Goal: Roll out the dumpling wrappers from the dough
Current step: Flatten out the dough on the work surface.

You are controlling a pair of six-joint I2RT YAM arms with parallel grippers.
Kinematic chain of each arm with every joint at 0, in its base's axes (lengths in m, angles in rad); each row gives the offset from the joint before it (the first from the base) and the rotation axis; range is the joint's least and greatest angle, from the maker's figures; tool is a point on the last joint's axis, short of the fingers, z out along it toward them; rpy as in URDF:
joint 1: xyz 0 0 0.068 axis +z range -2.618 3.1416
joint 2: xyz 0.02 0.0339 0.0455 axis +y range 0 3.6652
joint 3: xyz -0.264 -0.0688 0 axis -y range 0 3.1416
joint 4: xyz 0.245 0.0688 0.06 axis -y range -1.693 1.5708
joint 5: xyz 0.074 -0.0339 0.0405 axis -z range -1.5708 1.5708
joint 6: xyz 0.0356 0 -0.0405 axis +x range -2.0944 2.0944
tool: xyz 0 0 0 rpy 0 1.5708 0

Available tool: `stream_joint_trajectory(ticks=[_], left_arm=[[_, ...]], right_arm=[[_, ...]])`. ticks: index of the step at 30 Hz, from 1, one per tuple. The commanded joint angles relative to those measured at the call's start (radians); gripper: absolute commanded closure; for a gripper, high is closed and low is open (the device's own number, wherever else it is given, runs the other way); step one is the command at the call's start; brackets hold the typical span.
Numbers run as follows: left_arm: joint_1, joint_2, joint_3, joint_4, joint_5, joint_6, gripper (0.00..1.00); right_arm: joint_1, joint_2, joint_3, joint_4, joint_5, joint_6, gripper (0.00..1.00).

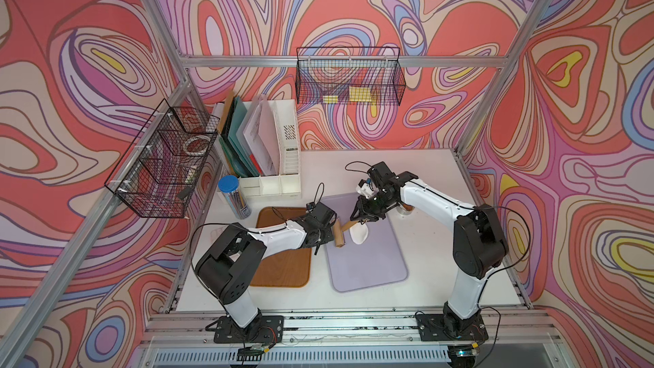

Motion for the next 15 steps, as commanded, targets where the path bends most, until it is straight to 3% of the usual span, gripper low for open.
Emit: stream_joint_trajectory(ticks=[1,5,9,11,15], left_arm=[[-0.010,0.000,0.015,-0.008,0.023,0.015,1.00],[-0.010,-0.004,0.012,-0.010,0.016,0.019,1.00],[-0.010,0.003,0.013,-0.004,0.023,0.015,1.00],[-0.010,0.009,0.019,-0.004,0.031,0.015,1.00],[-0.010,0.011,0.023,-0.007,0.029,0.018,1.00]], right_arm=[[-0.027,-0.104,0.066,-0.097,-0.020,-0.034,1.00],[-0.098,-0.189,0.007,-0.065,-0.105,-0.030,1.00],[-0.184,-0.198,-0.035,-0.159,0.007,-0.063,1.00],[-0.240,-0.212,-0.104,-0.121,-0.014,-0.054,1.00],[-0.250,-0.207,-0.160,-0.069,-0.057,-0.052,1.00]])
